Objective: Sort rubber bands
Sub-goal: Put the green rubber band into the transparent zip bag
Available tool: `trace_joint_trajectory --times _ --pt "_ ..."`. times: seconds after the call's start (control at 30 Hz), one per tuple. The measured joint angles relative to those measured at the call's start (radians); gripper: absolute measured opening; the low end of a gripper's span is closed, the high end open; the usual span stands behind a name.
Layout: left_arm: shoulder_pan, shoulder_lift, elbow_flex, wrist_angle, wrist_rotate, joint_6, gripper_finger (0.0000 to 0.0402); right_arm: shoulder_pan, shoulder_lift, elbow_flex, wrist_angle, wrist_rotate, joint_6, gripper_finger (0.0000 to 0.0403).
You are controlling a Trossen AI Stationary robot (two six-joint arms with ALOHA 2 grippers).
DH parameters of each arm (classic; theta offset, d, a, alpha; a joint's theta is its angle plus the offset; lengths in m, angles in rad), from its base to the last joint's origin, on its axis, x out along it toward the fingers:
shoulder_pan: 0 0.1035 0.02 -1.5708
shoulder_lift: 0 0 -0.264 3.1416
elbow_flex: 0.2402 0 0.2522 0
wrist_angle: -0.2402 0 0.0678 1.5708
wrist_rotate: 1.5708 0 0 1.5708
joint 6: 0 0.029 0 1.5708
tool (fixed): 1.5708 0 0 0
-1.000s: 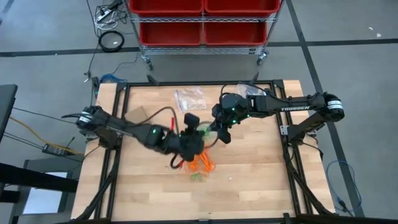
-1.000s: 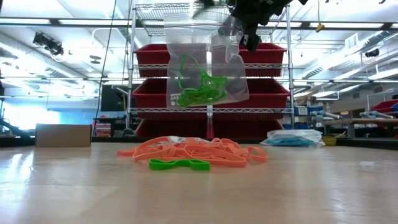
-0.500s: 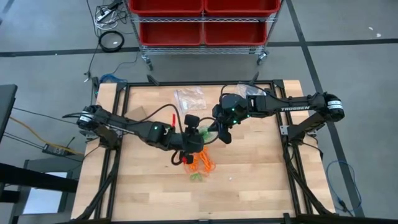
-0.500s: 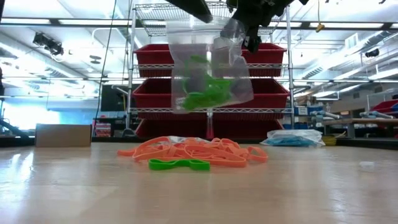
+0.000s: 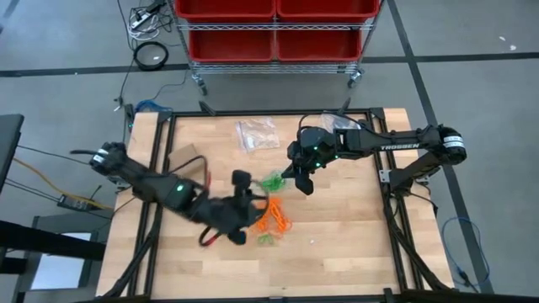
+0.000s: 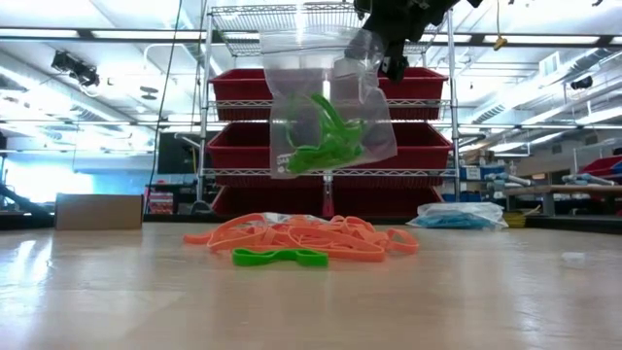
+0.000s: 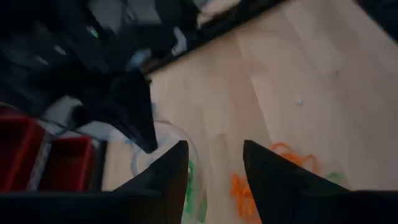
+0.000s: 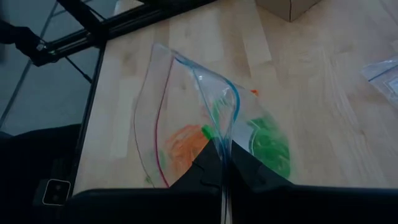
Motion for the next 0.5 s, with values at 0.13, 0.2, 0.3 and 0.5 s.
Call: trace_joint_trajectory --times 0.13,0.2,0.3,0.5 --pt "-0.087 -0.021 0.0 0.004 -0.156 -0.025 0.0163 0.0 0.0 0.0 0.004 0.001 0.001 0.0" --pt "-0.113 -0.027 0.001 -0.014 -0.141 -0.078 0.0163 0.0 0.0 0.0 0.007 0.001 0.004 0.0" --pt "-0.128 -0.023 -0.032 -0.032 0.019 -0.207 0.0163 0.0 0.0 0.0 0.007 0.001 0.005 0.0" --pt "-0.134 -0.016 -0.383 0.298 0.261 -0.336 0.0163 0.0 0.0 0.0 0.015 0.001 0.005 0.0"
